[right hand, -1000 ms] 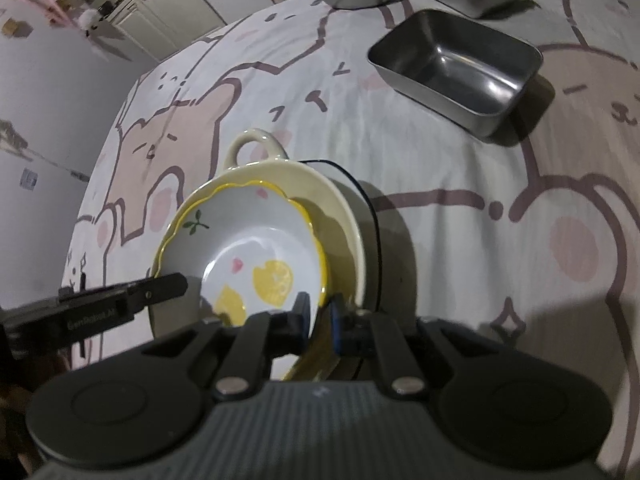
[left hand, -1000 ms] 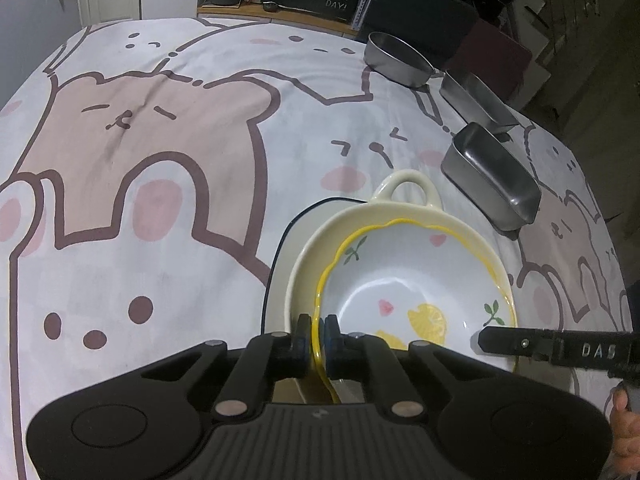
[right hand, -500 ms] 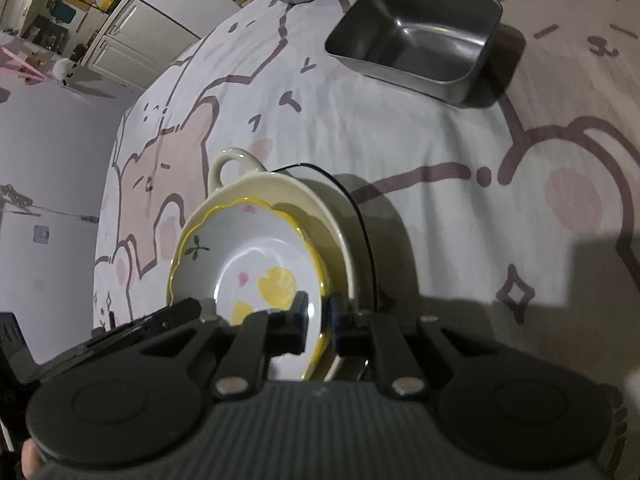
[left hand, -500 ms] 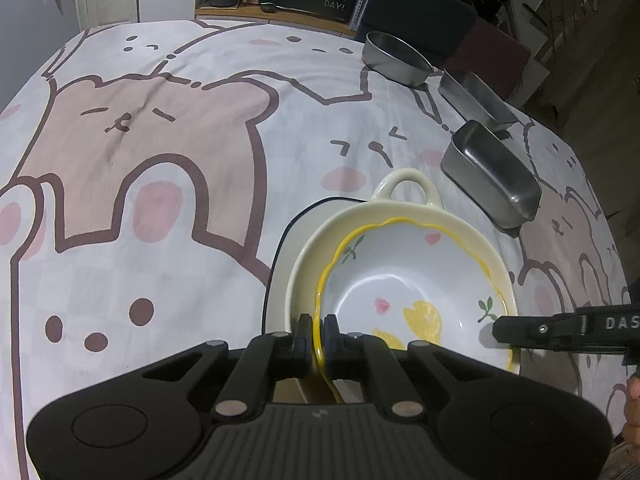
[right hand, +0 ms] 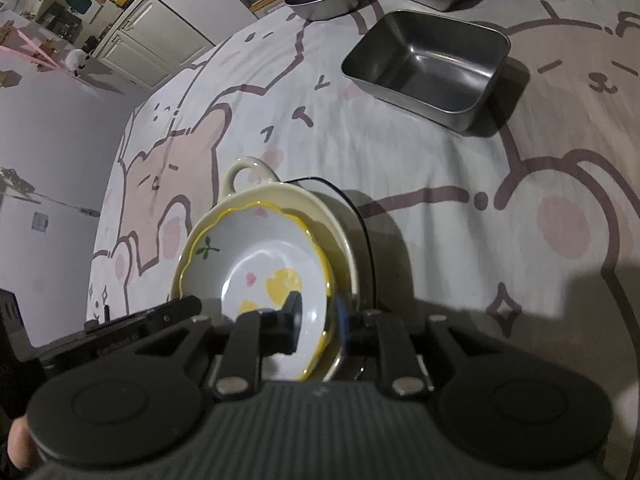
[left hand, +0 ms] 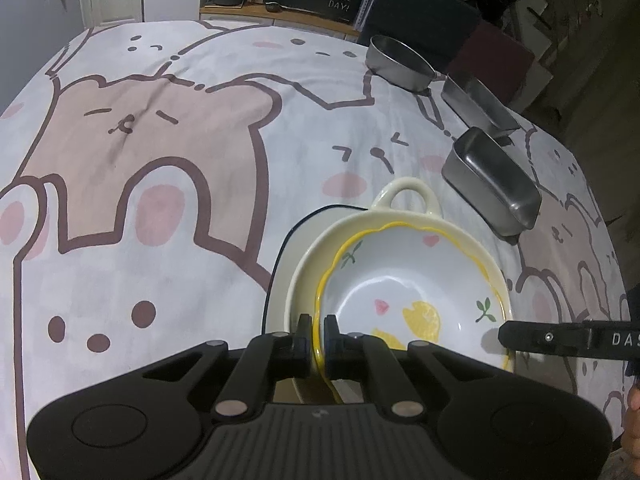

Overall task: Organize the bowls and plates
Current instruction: 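Lower the floral bowl into the cream bowl with both grippers, then open the right gripper off the floral bowl rim while the left gripper opens too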

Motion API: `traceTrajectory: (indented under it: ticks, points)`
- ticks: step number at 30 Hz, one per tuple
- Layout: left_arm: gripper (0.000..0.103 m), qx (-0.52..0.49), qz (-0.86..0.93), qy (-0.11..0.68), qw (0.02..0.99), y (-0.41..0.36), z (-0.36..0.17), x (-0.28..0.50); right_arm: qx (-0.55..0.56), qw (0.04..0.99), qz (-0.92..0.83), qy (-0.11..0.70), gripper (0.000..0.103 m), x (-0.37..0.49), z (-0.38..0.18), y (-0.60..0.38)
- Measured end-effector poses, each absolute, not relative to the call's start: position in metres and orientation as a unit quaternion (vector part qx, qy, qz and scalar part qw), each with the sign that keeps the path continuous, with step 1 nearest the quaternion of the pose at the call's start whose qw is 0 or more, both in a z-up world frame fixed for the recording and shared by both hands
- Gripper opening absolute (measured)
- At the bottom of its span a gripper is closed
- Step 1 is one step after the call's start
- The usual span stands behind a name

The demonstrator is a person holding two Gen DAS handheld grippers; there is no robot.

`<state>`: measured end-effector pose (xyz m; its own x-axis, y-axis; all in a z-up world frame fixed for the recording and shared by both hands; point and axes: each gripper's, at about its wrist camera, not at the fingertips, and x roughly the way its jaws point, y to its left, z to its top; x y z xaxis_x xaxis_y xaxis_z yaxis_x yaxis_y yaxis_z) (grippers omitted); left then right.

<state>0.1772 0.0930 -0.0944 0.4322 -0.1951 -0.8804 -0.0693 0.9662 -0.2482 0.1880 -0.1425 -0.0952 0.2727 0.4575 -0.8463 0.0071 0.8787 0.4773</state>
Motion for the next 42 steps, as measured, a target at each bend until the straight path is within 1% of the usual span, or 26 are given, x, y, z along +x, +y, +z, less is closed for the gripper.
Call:
traceTrajectory:
  ticks: [17,26,27,28,30,38,41,42]
  points:
    - [0.006,-0.123,-0.041,0.534,0.836,0.093,-0.092,0.174,0.179,0.782,0.151,0.577,0.024,0.185,-0.090,-0.142]
    - [0.006,-0.126,-0.043,0.531,0.837,0.095,-0.089,0.169,0.172,0.786,0.155,0.573,0.029,0.184,-0.089,-0.143]
    - [0.007,-0.127,-0.043,0.531,0.837,0.095,-0.088,0.168,0.170,0.787,0.156,0.573,0.030,0.183,-0.088,-0.142]
    - [0.007,-0.128,-0.043,0.531,0.837,0.095,-0.088,0.168,0.167,0.788,0.155,0.572,0.036,0.183,-0.088,-0.142]
    - [0.007,-0.128,-0.043,0.530,0.837,0.095,-0.087,0.167,0.160,0.791,0.154,0.570,0.039,0.183,-0.087,-0.141]
    - [0.008,-0.126,-0.041,0.530,0.837,0.095,-0.084,0.165,0.156,0.793,0.159,0.567,0.039,0.180,-0.085,-0.142]
    - [0.010,-0.126,-0.042,0.529,0.838,0.096,-0.081,0.163,0.154,0.793,0.162,0.567,0.039,0.180,-0.084,-0.142]
    - [0.015,-0.127,-0.043,0.528,0.839,0.096,-0.080,0.162,0.153,0.793,0.163,0.566,0.040,0.179,-0.084,-0.142]
